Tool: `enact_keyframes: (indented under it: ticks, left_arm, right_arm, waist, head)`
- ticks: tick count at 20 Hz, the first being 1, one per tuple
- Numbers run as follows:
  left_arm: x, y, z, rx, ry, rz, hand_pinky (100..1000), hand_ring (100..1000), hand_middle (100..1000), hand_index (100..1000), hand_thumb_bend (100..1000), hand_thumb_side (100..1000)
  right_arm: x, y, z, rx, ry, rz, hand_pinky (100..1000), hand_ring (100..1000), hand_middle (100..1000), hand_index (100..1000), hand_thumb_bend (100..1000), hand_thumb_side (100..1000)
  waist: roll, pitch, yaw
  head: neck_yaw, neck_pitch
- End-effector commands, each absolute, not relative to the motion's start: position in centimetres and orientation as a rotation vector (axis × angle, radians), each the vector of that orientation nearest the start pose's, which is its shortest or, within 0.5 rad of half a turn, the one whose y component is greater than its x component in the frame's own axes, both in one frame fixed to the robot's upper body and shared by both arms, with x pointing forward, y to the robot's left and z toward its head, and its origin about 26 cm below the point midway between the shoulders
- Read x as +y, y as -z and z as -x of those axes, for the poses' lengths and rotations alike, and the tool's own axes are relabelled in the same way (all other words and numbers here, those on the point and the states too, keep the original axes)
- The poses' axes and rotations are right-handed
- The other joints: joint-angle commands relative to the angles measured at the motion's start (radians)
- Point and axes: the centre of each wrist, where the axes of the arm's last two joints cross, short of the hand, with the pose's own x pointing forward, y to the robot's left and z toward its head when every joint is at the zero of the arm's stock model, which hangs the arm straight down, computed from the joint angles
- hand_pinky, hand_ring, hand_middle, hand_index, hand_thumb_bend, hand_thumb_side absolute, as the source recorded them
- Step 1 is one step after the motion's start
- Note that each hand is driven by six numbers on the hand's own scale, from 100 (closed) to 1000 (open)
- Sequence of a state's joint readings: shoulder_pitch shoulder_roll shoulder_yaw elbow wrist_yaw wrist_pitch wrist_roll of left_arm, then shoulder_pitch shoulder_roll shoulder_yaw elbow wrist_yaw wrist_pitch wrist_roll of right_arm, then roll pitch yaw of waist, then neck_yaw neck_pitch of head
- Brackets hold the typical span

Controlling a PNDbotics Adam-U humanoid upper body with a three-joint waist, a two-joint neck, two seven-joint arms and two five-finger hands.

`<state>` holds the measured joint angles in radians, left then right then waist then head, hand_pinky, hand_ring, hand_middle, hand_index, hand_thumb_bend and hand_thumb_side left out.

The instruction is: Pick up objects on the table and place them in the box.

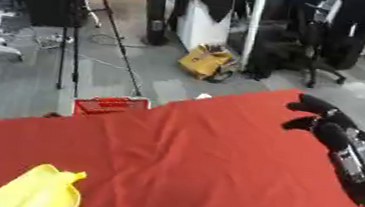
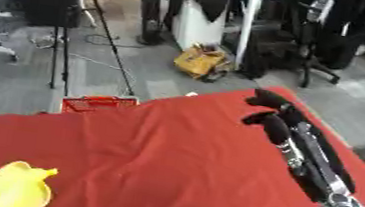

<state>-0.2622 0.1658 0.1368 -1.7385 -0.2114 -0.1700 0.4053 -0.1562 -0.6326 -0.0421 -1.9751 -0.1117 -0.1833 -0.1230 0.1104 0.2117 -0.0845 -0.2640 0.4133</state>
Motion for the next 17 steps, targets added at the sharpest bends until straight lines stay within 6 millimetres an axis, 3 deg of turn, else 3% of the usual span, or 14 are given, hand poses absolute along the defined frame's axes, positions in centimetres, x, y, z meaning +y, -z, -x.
enact_keyframes:
  ticks: [1, 12, 17]
  left_arm:
    - [28.82, -12.42, -32.88, -2.179, -0.196, -0.579, 637, 762, 830, 855, 678, 909]
    - [28.59, -11.86, -32.16, -2.090, -0.189, -0.495, 622, 738, 814, 854, 629, 890]
    - [28.37, -11.78, -32.00, -2.082, -0.199, -0.476, 614, 715, 796, 846, 617, 888]
  right_arm:
    - [-32.53, -19.88, -27.92, -2.299, -0.486, 0.345, 739, 603, 723, 887, 545, 875]
    - [-32.11, -19.61, -28.03, -2.294, -0.405, 0.280, 719, 584, 697, 863, 475, 833]
    - [-31.95, -19.33, -28.00, -2.283, -0.402, 0.266, 713, 574, 683, 856, 462, 814]
  waist:
    - [0.013, 0.003, -0.004]
    - [0.018, -0.010, 0.035]
    - [0.020, -0.009, 0.032]
  head:
    - [-0.011, 0.007]
    - [0.020, 0.002]
    - [0.040, 0.007]
